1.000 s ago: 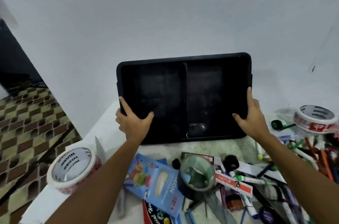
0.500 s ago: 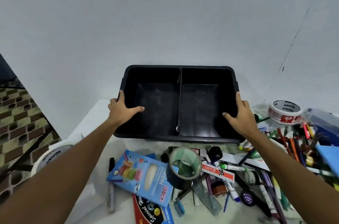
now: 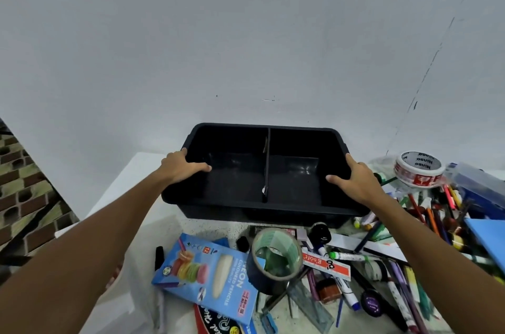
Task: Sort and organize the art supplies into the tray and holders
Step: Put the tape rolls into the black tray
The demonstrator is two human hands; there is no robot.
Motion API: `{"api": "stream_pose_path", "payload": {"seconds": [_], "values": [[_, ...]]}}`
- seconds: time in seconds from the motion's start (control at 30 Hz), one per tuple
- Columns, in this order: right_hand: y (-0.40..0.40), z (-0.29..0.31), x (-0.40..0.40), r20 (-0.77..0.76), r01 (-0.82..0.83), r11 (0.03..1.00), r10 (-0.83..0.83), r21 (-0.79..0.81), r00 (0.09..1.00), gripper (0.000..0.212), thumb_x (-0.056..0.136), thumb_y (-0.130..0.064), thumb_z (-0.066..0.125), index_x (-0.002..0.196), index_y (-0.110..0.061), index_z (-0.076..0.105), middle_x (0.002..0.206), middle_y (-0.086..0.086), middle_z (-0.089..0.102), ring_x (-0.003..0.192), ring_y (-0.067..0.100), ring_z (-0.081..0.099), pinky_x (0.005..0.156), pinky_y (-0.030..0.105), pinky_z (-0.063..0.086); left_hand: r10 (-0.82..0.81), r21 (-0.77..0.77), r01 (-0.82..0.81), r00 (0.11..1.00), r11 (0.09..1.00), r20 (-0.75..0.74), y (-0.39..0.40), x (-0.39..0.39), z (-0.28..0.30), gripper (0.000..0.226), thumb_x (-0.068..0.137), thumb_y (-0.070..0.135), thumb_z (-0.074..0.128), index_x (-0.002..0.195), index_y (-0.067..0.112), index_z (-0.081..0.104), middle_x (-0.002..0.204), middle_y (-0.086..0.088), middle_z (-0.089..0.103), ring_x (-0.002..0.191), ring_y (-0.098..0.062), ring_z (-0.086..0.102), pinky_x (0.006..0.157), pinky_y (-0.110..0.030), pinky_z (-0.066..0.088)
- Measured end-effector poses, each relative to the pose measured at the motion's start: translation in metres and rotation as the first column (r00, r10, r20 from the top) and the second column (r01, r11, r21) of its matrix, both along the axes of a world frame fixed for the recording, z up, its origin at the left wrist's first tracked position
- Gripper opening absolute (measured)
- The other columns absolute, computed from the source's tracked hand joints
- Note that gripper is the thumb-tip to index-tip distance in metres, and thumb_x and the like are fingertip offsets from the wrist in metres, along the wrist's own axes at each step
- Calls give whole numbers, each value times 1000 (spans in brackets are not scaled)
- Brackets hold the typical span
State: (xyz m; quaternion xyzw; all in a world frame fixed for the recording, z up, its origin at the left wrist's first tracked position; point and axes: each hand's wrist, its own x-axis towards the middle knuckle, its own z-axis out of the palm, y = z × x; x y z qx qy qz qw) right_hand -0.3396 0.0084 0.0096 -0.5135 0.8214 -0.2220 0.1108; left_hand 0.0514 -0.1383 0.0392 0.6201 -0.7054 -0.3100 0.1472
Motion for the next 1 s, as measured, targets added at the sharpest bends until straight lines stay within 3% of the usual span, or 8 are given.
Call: {"api": "stream_pose_path", "payload": {"seconds": [0.2,0.33,0.4,0.47,0.53,0.67,0.83,1.0], "values": [[-1,-4,-3,-21,1,1000,0,23,1000,86,87,-53,59,152,-12,21,136,25,46,124,41,47,96,44,43,-42,23,41,999,999,23,1,0,0,105,41,72,62,128,14,51,121,-9,59,107,-29,57,97,-44,47],[5,10,4,-201,59,980,-20,190,979,79,89,-65,45,151,-22,20,147,20,33,128,42,41,99,51,40,-94,95,86,991,992,91,5,9,11,109,45,75,62,139,23,42,136,-9,52,122,-32,49,106,-46,39],[11,23,18,-330,36,991,8,126,944,75,89,-64,45,149,-22,28,148,18,30,131,41,34,101,53,37,-134,36,130,976,991,174,25,11,31,103,54,71,59,144,25,37,141,-9,49,128,-33,43,109,-43,33],[16,35,43,-353,-178,983,154,-35,923,69,89,-57,52,145,-18,38,142,15,39,128,36,37,100,49,40,-157,-41,167,971,985,179,49,22,50,89,69,62,65,144,24,36,143,-8,46,132,-29,40,107,-38,31],[25,49,77,-225,-467,877,435,-114,872,66,88,-54,56,142,-19,44,134,7,47,123,26,46,100,43,42,-190,-53,201,968,978,165,76,44,62,79,75,57,70,142,28,39,141,-5,46,130,-23,42,101,-32,34],[54,69,135,-96,-799,597,802,75,590,76,78,-70,51,142,-30,43,133,-6,49,122,12,47,103,35,40,-231,45,228,928,973,293,137,98,69,116,35,92,60,138,41,40,139,5,46,125,-15,44,95,-27,35],[74,46,153,-239,-790,471,882,392,407,106,65,-83,56,151,-30,23,150,-5,31,134,16,33,107,34,33,-158,10,174,863,985,480,184,142,42,132,33,99,47,148,39,23,150,-1,30,138,-26,24,112,-42,27],[79,25,151,-201,-770,506,862,388,465,113,64,-78,66,152,-34,11,147,-6,29,130,17,38,99,33,38,-9,-194,99,908,976,419,179,155,10,124,41,102,41,146,38,29,138,-7,42,128,-29,35,106,-44,33]]}}
